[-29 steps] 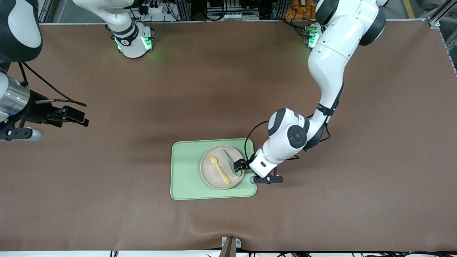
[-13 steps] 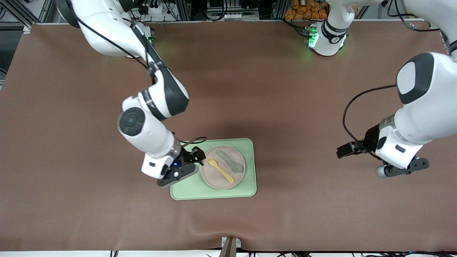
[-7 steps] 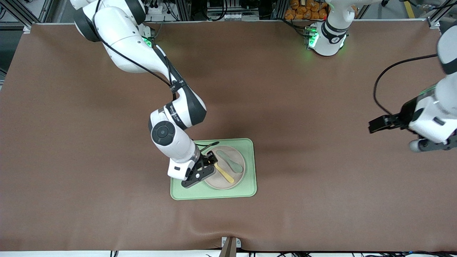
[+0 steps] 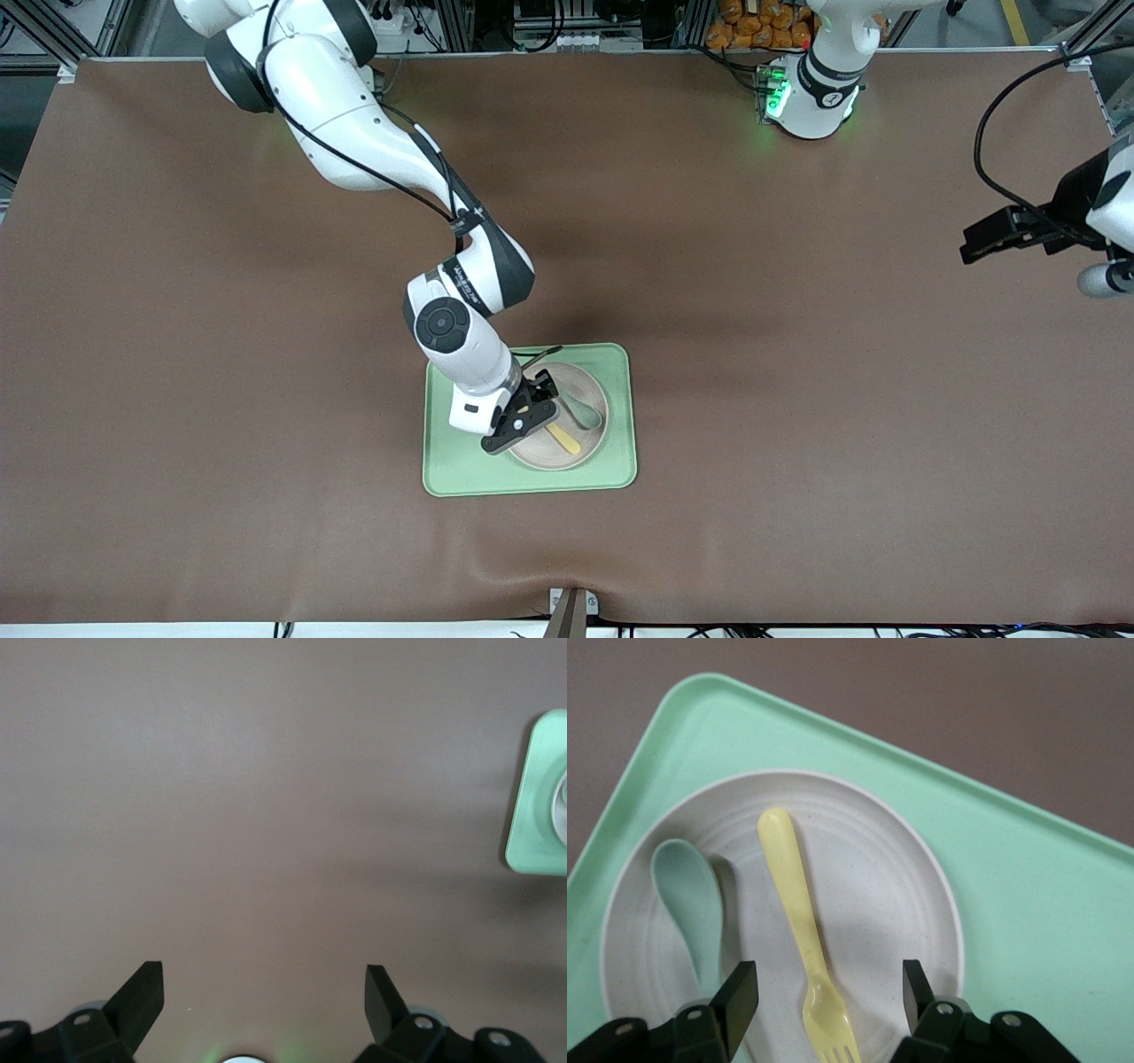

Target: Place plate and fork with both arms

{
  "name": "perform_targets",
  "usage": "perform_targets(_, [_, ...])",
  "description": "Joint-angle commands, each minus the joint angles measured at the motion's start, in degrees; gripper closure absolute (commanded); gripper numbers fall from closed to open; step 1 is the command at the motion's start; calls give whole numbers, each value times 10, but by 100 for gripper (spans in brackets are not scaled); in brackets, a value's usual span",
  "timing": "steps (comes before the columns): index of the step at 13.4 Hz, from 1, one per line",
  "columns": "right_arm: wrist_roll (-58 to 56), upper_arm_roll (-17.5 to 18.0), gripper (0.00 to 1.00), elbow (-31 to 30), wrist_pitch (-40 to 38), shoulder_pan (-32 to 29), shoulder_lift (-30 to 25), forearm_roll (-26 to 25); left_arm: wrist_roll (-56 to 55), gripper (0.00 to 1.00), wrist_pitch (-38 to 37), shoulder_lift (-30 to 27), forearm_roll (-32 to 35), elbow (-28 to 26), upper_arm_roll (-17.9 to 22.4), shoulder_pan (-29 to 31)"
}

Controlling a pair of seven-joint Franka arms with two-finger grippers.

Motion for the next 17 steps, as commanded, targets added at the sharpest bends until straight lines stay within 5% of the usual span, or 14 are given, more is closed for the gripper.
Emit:
perform_targets(1, [-3,-6,36,-3,10,10,4,-14,46,0,-13,-23,8,-22,-2,2])
perform_targets(9, [3,-8,41,-16,-5,16,3,-33,55,0,-51,-64,6,-21,-5,-3])
perform_targets(12, [3,-8,45,-17,-24,19,2,-37,118,0,-77,-78,6,-24,127,-112])
perform_targets(15, [11,-9,59,-17,-30,24,2,-64,143,0,-91,-82,4,-20,122,-102])
perform_targets(17, [14,-9,80,-15,-37,27,0,-68,136,0,-92,-82,3,-18,68,-58])
